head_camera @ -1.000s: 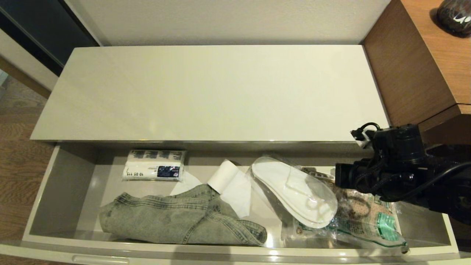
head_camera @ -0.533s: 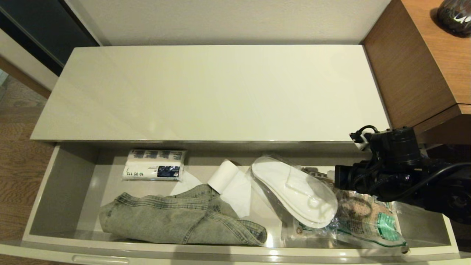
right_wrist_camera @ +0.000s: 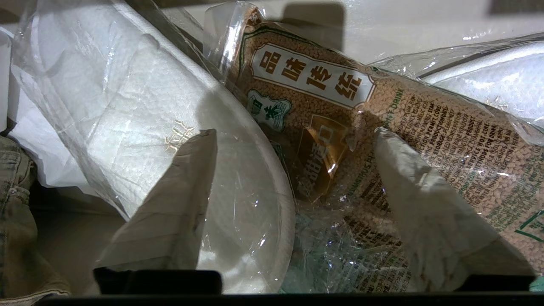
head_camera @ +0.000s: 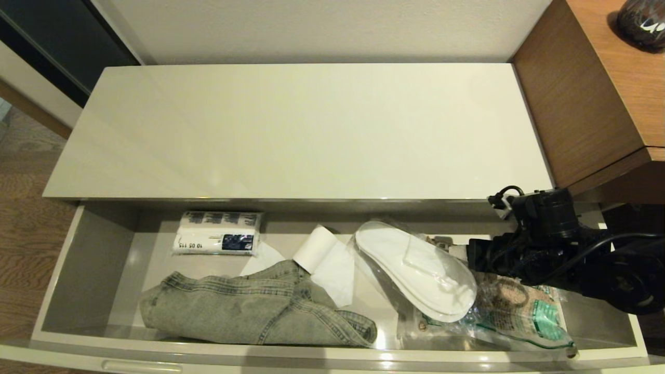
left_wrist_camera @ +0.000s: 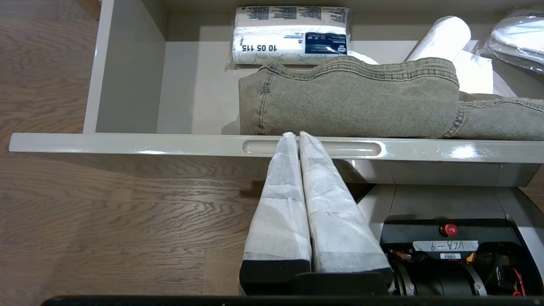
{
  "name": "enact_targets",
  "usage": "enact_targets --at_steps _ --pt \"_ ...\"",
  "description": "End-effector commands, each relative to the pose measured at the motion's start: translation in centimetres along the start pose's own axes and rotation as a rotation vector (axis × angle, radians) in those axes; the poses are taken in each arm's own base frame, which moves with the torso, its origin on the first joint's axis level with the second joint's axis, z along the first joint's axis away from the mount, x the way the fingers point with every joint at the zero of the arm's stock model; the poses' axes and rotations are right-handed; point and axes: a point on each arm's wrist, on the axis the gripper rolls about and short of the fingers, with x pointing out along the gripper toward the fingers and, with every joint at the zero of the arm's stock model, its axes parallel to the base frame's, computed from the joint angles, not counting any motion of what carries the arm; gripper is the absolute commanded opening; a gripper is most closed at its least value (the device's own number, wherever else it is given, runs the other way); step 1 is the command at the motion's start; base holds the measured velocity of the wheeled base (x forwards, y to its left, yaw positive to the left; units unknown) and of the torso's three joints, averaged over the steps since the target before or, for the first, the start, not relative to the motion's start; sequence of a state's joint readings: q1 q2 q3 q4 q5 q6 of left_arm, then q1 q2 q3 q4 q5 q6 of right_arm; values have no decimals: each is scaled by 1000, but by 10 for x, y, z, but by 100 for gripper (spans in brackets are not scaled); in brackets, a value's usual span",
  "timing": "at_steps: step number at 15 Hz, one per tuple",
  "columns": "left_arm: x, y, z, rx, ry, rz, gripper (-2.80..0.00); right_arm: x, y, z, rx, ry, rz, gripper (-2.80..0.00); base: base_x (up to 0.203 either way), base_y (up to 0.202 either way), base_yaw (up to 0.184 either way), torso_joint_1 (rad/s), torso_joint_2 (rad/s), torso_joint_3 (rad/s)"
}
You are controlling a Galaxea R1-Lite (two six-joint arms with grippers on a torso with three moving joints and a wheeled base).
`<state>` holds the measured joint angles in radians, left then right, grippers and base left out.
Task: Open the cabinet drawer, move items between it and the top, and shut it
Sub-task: Take out the disposable slippers from the drawer
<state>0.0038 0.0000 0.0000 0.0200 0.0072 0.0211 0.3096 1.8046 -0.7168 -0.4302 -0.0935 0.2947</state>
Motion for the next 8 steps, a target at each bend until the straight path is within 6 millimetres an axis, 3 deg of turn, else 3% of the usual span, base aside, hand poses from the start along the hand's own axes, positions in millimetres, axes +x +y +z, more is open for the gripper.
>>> enact_targets --at_steps 1,8 --pt "0 0 0 0 2 1 -280 4 -1 -2 2 12 -6 0 0 0 0 0 0 0" --pt "0 0 0 0 2 1 -280 5 -1 -5 0 21 -7 0 0 0 0 0 0 0"
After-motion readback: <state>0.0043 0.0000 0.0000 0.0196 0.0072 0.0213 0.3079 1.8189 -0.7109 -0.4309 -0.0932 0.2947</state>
